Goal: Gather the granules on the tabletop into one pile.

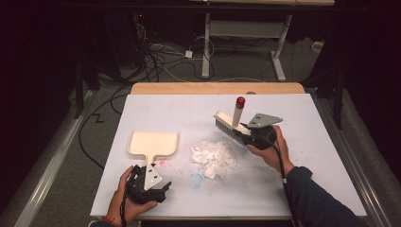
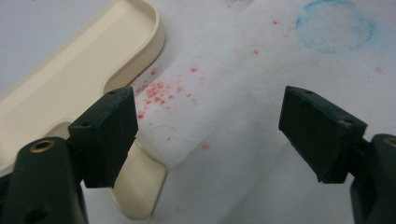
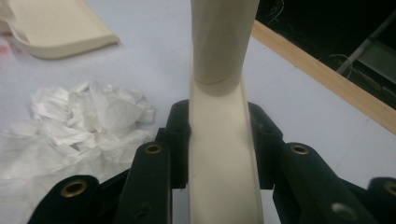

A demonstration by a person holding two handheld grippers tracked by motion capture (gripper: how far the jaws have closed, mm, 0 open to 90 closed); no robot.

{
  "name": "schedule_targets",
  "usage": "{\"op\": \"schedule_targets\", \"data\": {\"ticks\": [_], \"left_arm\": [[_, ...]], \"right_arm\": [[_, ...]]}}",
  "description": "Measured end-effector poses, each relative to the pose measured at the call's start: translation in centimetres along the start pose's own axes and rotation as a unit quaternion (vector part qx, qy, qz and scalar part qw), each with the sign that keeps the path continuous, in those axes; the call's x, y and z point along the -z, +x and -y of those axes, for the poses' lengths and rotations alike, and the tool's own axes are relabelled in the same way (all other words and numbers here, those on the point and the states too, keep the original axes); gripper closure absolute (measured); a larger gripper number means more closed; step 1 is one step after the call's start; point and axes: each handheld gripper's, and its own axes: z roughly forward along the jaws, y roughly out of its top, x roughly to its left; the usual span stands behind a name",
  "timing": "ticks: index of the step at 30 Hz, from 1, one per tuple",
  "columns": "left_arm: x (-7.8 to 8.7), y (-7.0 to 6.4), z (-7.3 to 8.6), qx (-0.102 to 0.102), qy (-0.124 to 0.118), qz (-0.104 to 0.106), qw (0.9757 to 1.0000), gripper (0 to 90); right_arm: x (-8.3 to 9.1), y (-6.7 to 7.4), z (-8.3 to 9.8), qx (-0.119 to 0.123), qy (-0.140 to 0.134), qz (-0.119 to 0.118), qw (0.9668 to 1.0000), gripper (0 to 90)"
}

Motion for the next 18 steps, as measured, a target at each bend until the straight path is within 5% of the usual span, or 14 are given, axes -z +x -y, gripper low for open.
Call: {"op": "schedule_targets", "data": {"ticks": [5,9,13,18], "left_arm": [[-0.1,0.1,0.1,-0.003,-0.004,-0.001,1.0000,19.0],[0.0,0.0,0.1,-0.004,-0.005,0.002,1.0000,19.0],[0.0,-0.1,0.1,-0.005,-0.004,0.004,1.0000,19.0],[-0.1,-0.2,0.0,-0.007,-0.001,0.005,1.0000,19.0]], "right_arm": [[-1.8,1.6,-0.3,0.038,0.009,-0.036,0.9986,68.4],[-2.0,3.2,-0.7,0.083,0.009,-0.069,0.9940,68.3],[-1.3,4.1,-0.8,0.099,0.006,-0.104,0.9895,68.3],[-0.3,4.4,-0.6,0.117,0.002,-0.098,0.9884,68.4]]}}
